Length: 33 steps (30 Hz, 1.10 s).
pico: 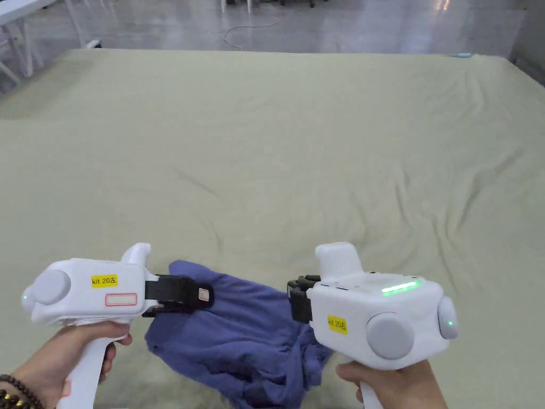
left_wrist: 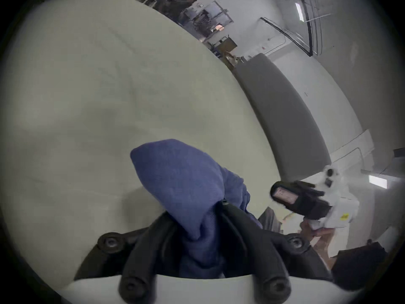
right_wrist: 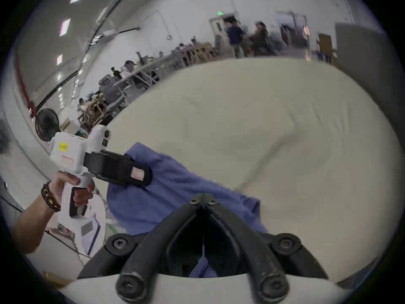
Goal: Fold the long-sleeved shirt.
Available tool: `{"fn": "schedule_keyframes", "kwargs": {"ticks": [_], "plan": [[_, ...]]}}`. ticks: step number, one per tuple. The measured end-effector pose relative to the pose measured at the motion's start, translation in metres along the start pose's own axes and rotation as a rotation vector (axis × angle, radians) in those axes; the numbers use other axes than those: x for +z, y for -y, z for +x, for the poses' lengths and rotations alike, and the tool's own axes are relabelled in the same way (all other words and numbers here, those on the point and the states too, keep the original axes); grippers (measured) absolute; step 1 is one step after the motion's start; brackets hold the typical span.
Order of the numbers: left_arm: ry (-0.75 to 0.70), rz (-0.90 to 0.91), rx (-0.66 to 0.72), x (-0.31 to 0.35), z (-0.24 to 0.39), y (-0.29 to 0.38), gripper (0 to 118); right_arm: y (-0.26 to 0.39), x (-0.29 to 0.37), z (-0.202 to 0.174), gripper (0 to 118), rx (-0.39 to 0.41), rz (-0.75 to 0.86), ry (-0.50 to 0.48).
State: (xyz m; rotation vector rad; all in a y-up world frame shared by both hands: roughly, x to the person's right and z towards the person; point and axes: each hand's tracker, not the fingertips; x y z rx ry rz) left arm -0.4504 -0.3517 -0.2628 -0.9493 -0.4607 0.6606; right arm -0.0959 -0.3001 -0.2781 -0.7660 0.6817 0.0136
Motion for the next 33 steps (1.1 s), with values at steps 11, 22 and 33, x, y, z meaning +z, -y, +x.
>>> {"fn": "schedule_keyframes", "kwargs": {"ticks": [11, 22, 33], "plan": [[-0.399, 0.194, 0.171, 0.211, -0.162, -0.031, 11, -0.043, -0.143, -0.163, 0, 0.162, 0.077, -0.187], [-0.517, 0.332, 0.171, 0.217, -0.152, -0.019, 116, -0.047, -0.149, -0.163, 0, 0.140, 0.058, -0.218], [-0.596, 0.846, -0.520, 0.130, 0.127, -0.007, 0, -0.098, 0.033, -0.059, 0, 0.163, 0.497, 0.065]]}}
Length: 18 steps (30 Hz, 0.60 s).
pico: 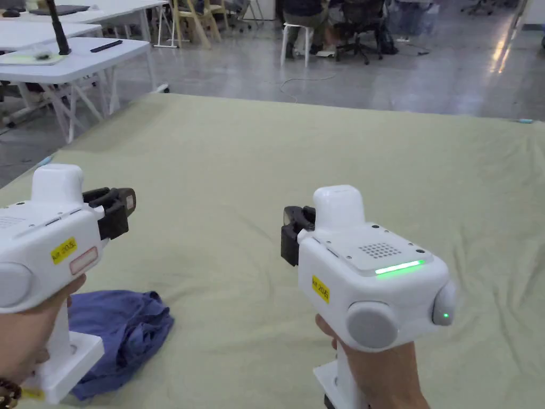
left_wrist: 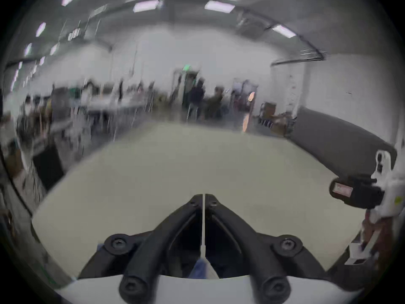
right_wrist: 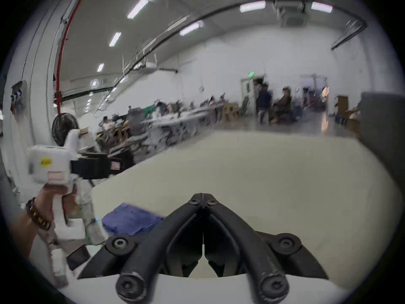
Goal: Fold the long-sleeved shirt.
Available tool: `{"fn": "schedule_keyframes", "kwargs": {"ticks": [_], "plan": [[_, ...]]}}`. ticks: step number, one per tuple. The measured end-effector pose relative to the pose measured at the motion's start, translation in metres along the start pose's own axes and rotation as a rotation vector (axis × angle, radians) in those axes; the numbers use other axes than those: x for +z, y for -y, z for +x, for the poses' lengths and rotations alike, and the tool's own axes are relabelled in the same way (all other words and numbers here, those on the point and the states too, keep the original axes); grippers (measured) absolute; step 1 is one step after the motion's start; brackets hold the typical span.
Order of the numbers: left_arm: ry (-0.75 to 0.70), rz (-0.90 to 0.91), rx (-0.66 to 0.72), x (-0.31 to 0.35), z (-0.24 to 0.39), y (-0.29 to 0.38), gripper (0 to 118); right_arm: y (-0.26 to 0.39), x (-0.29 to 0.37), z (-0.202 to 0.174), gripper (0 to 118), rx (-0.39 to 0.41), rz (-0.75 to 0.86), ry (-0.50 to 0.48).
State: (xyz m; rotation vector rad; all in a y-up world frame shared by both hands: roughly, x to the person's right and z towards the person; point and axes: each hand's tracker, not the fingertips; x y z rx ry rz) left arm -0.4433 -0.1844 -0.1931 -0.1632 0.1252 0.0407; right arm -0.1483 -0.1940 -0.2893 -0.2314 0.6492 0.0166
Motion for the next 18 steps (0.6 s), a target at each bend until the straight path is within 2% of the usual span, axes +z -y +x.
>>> {"fn": "schedule_keyframes", "kwargs": {"ticks": [2, 4, 7, 9, 14, 16, 18], "plan": [[-0.123, 0.210, -0.082, 0.010, 0.061, -0.006, 0, -0.013, 0.028, 0.028, 0, 0.026, 0.086, 0.089], [-0.075, 0.309, -0.081, 0.014, 0.114, -0.010, 0, -0.020, 0.056, 0.056, 0, 0.059, 0.156, 0.188], [-0.038, 0.341, -0.142, 0.004, 0.170, -0.006, 0, -0.017, 0.092, 0.093, 0, 0.129, 0.247, 0.349], [-0.052, 0.357, -0.152, -0.001, 0.199, 0.011, 0, -0.007, 0.119, 0.116, 0, 0.143, 0.275, 0.447], [0.008, 0.278, -0.077, 0.002, 0.246, 0.052, 0, 0.025, 0.163, 0.155, 0, 0.078, 0.266, 0.564], [0.044, 0.214, -0.001, 0.003, 0.258, 0.064, 0, 0.037, 0.174, 0.162, 0, 0.048, 0.249, 0.579], [0.060, 0.179, 0.009, 0.002, 0.265, 0.078, 0, 0.051, 0.183, 0.167, 0, 0.033, 0.254, 0.583]]}}
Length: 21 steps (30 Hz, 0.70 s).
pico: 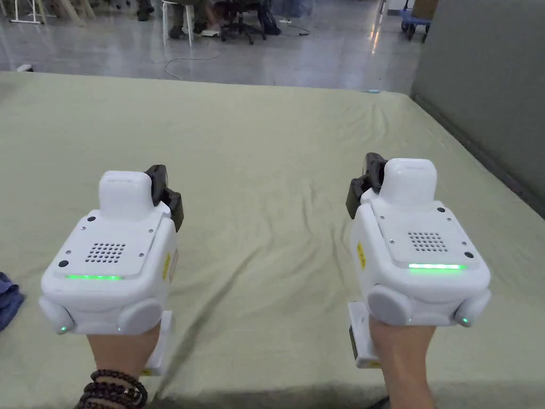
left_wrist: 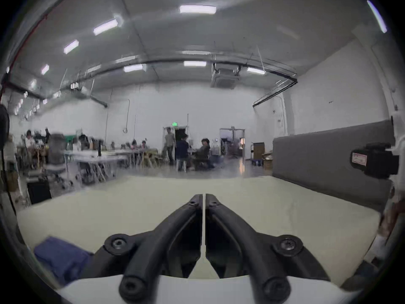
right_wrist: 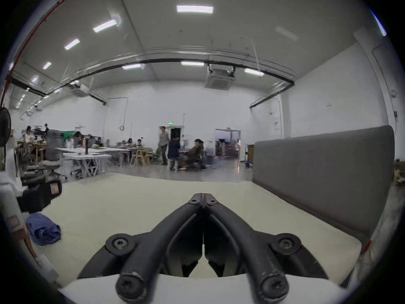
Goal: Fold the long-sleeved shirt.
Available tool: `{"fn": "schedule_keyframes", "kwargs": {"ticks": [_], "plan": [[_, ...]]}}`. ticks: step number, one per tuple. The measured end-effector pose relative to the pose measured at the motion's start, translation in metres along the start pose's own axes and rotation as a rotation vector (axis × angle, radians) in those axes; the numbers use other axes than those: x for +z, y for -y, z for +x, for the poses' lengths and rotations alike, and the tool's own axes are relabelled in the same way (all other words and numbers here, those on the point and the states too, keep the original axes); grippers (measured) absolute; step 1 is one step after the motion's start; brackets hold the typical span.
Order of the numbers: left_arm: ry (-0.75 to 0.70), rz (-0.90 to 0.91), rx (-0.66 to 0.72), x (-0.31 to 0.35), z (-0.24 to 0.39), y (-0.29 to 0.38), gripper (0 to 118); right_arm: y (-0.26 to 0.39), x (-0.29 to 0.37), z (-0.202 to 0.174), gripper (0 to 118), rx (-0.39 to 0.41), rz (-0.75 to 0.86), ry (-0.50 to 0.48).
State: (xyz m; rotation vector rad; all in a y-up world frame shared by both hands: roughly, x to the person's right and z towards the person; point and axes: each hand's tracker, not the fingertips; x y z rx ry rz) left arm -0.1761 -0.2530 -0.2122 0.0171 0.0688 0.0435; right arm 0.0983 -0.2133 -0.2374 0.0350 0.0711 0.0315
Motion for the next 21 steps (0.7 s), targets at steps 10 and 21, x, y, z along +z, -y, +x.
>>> {"fn": "schedule_keyframes", "kwargs": {"ticks": [10, 21], "plan": [[-0.053, -0.036, -0.004, 0.044, 0.000, 0.019, 0, 0.034, 0.028, 0.017, 0, 0.001, -0.064, 0.021], [-0.061, -0.070, -0.042, 0.048, -0.009, 0.022, 55, 0.034, 0.029, 0.005, 46, 0.035, -0.064, 0.022]]}}
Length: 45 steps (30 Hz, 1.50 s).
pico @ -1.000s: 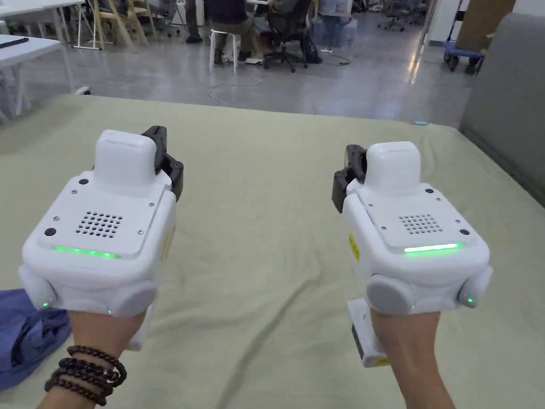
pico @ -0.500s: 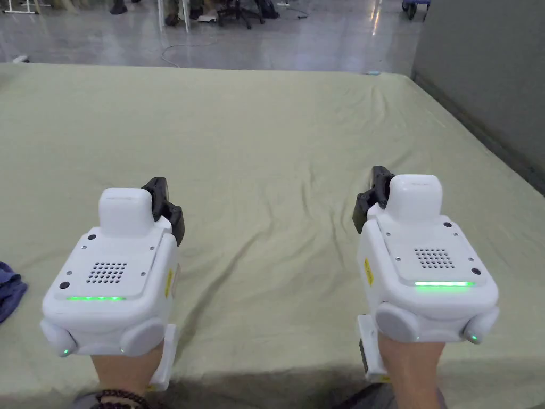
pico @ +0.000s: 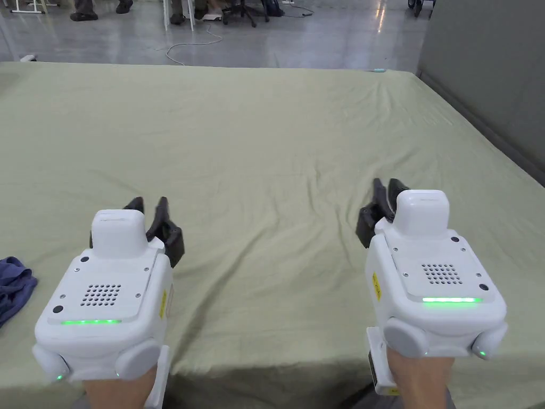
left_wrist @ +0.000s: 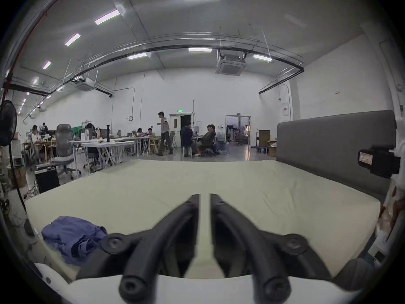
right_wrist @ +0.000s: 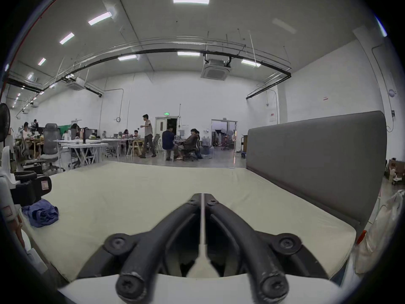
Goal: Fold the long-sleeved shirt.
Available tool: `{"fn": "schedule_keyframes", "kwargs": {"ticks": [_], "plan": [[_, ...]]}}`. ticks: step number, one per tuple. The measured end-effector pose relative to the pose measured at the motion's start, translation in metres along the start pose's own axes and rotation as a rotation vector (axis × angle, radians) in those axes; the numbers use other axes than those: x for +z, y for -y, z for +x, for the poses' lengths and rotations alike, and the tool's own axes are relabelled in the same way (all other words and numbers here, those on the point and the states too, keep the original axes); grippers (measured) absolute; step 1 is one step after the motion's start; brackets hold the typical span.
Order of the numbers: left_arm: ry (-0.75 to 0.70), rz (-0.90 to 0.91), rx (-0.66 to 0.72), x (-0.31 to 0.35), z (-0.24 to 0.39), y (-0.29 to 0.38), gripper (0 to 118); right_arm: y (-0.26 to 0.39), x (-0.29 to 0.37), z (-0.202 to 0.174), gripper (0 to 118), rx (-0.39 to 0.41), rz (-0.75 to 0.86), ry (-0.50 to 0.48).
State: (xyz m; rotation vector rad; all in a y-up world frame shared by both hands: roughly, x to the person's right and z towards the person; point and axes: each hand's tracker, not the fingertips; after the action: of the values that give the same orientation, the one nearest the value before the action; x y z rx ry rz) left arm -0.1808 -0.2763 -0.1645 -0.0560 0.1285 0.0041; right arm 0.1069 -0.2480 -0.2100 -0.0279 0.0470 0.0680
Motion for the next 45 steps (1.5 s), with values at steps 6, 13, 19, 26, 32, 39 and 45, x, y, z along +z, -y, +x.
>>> {"fn": "schedule_keyframes", "kwargs": {"ticks": [6, 13, 19, 26, 32, 39, 45], "plan": [[0.015, 0.032, 0.021, -0.005, 0.001, -0.013, 118, -0.004, 0.008, 0.001, 118, 0.018, 0.022, -0.007], [0.043, 0.071, 0.051, -0.005, -0.005, -0.003, 118, 0.006, -0.003, -0.006, 118, 0.054, -0.008, -0.017], [-0.005, 0.081, -0.062, -0.007, -0.001, -0.005, 118, 0.003, -0.005, -0.006, 118, 0.048, 0.006, -0.018], [-0.005, 0.058, -0.052, -0.006, -0.006, -0.001, 118, -0.001, -0.004, -0.012, 118, 0.071, 0.020, -0.012], [0.004, 0.041, -0.048, -0.004, -0.006, -0.001, 118, -0.001, -0.003, -0.013, 118, 0.068, 0.018, -0.021], [0.006, 0.044, -0.049, -0.003, -0.005, -0.002, 118, -0.001, -0.003, -0.011, 118, 0.072, 0.016, -0.021], [0.008, 0.035, -0.065, -0.004, -0.005, -0.005, 118, -0.001, -0.005, -0.009, 118, 0.055, 0.012, -0.028]]}}
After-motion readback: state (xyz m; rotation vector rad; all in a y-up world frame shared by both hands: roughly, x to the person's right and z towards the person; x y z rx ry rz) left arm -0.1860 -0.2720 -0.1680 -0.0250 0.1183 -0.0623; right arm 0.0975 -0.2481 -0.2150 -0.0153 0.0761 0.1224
